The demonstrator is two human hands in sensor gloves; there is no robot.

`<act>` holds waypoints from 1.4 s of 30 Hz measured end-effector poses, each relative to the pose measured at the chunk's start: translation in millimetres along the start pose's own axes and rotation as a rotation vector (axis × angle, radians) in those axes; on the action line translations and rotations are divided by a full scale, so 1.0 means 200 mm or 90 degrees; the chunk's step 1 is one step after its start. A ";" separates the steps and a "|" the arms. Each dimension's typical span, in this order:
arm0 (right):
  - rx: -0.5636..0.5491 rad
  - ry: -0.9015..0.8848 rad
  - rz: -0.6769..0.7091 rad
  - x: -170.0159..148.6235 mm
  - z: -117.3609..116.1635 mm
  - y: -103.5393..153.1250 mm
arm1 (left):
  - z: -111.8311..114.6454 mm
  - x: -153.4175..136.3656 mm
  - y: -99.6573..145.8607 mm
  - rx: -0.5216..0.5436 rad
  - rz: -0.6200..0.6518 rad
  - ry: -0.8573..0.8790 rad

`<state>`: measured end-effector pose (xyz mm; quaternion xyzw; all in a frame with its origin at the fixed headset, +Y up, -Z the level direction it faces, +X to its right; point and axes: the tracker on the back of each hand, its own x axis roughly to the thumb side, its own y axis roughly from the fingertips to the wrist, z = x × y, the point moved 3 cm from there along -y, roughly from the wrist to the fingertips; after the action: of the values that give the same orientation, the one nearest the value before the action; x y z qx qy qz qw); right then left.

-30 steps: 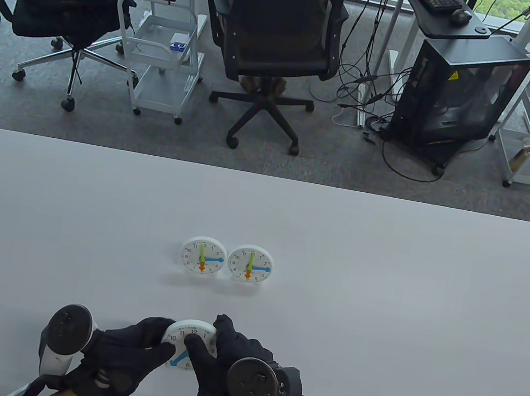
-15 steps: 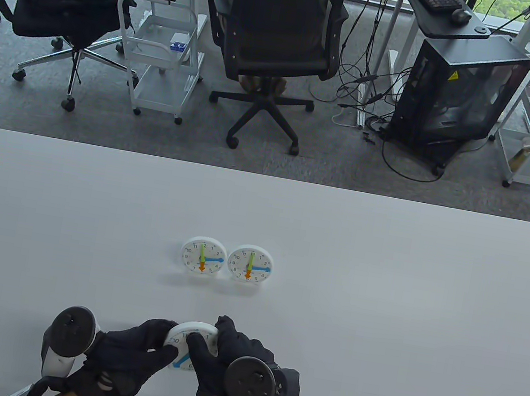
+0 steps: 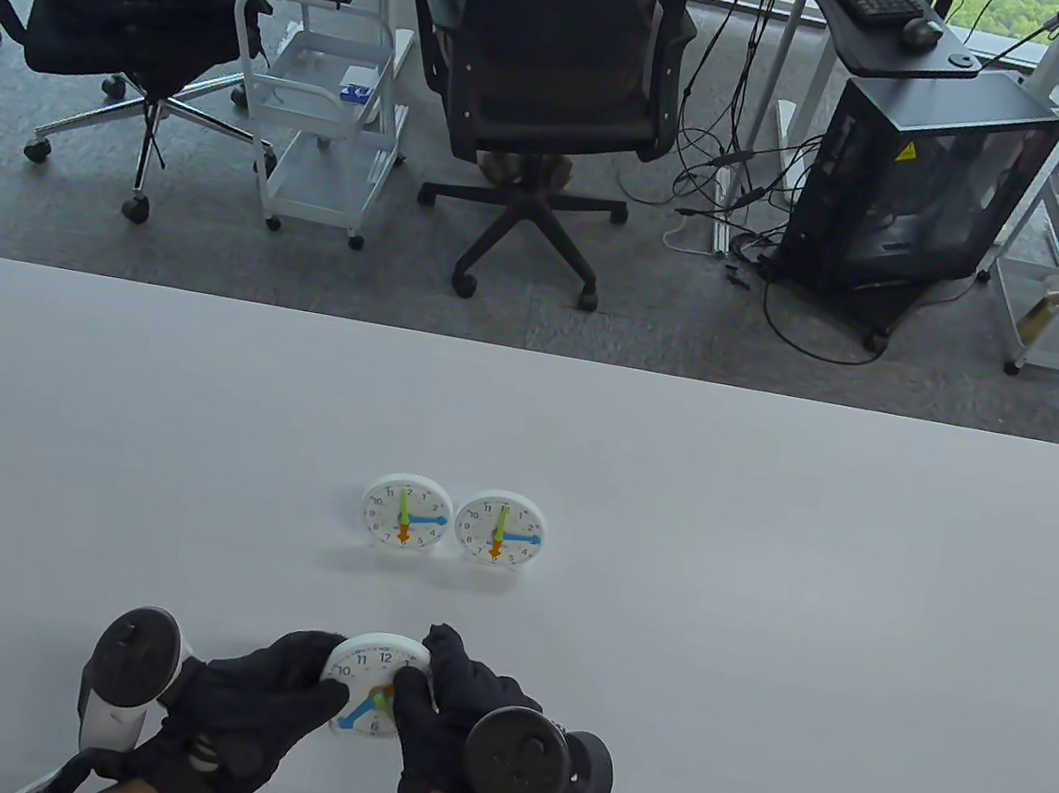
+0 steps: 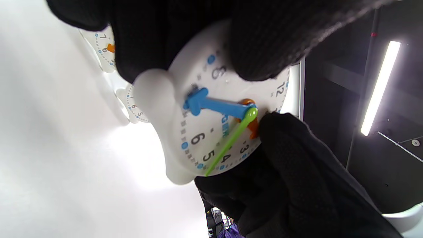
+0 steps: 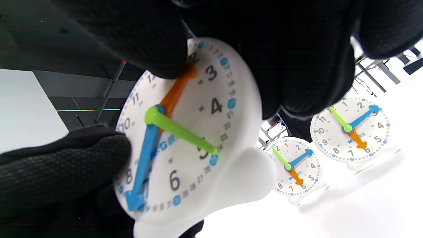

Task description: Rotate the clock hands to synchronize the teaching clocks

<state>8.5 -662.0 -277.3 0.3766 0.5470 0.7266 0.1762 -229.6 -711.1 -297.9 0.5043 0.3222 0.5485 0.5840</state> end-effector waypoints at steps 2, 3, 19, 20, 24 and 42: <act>0.010 -0.015 -0.005 -0.01 0.00 0.00 | -0.01 0.00 0.00 0.001 -0.005 0.010; 0.016 -0.027 -0.006 -0.01 0.00 0.00 | -0.01 -0.01 0.00 0.002 -0.008 0.018; 0.062 -0.059 -0.003 -0.01 -0.01 -0.02 | -0.04 -0.02 0.00 0.005 -0.028 0.062; 0.063 -0.058 -0.002 -0.01 -0.01 -0.02 | -0.04 -0.02 -0.01 0.004 -0.029 0.064; 0.070 -0.055 0.001 -0.01 -0.01 -0.02 | -0.04 -0.01 -0.01 -0.003 -0.031 0.071; 0.133 0.001 0.072 0.03 -0.08 -0.02 | -0.06 -0.01 -0.01 0.014 -0.031 0.083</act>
<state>-7.8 -667.3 -280.4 0.4230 0.5974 0.6748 0.0944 -240.1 -710.9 -303.0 0.4657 0.3778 0.5625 0.5693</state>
